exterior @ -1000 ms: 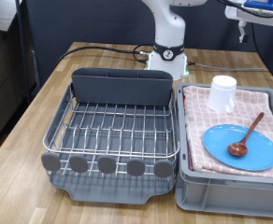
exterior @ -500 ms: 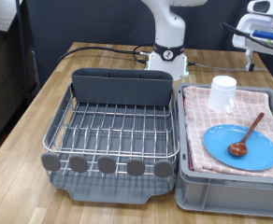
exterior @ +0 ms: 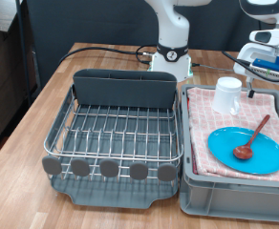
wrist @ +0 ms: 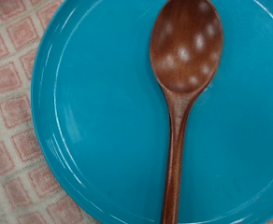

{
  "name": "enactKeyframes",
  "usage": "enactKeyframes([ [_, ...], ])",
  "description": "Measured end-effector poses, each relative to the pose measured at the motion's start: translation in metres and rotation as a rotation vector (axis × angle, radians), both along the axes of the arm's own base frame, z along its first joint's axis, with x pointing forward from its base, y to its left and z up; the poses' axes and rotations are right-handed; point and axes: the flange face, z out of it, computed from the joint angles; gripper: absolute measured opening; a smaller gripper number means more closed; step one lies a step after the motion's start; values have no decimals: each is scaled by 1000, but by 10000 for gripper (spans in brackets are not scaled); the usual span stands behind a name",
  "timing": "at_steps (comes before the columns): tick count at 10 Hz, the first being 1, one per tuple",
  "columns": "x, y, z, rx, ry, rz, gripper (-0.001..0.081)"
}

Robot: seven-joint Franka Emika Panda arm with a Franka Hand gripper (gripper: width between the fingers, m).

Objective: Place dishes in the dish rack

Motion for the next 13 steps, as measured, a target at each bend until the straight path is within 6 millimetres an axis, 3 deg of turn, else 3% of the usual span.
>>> enactKeyframes([
  [7, 4, -5, -51, 25, 22, -13, 803],
  [13, 4, -10, -80, 39, 14, -39, 803],
])
